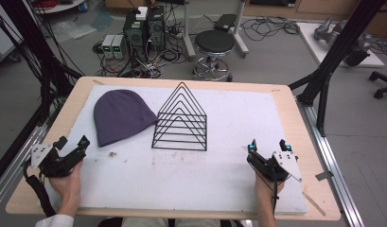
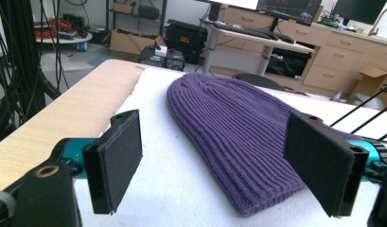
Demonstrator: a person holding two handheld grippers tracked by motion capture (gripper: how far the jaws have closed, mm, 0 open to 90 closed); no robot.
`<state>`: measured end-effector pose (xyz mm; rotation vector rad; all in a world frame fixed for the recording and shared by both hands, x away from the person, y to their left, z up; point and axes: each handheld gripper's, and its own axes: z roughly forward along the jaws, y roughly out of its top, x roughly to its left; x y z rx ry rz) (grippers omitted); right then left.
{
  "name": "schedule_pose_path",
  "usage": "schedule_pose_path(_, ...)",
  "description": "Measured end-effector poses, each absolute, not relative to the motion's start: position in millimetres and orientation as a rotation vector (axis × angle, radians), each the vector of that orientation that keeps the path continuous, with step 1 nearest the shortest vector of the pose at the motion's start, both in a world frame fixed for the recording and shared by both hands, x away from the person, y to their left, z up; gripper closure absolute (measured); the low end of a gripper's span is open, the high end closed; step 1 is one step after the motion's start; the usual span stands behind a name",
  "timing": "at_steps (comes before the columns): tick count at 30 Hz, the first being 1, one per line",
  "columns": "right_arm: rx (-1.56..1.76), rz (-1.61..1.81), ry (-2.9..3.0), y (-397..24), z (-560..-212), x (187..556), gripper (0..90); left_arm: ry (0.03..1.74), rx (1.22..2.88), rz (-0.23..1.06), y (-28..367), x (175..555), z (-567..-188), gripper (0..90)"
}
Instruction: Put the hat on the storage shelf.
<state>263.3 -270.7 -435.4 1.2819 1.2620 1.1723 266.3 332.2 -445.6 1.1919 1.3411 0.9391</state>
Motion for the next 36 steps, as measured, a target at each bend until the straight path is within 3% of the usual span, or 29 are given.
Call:
schedule_pose_path(16, 1.296, 1.177, 1.267, -269.7, -435.5, 264.1, 5.8, 1.356, 1.161, 0.929, 337.9, 264.0, -444.6, 21.0)
schedule_pose_path(36, 1.287, 1.152, 1.31, -267.4, -435.9, 268.0, 5.8, 1.382, 1.227, 0.835, 341.9, 319.2, -404.9, 17.9)
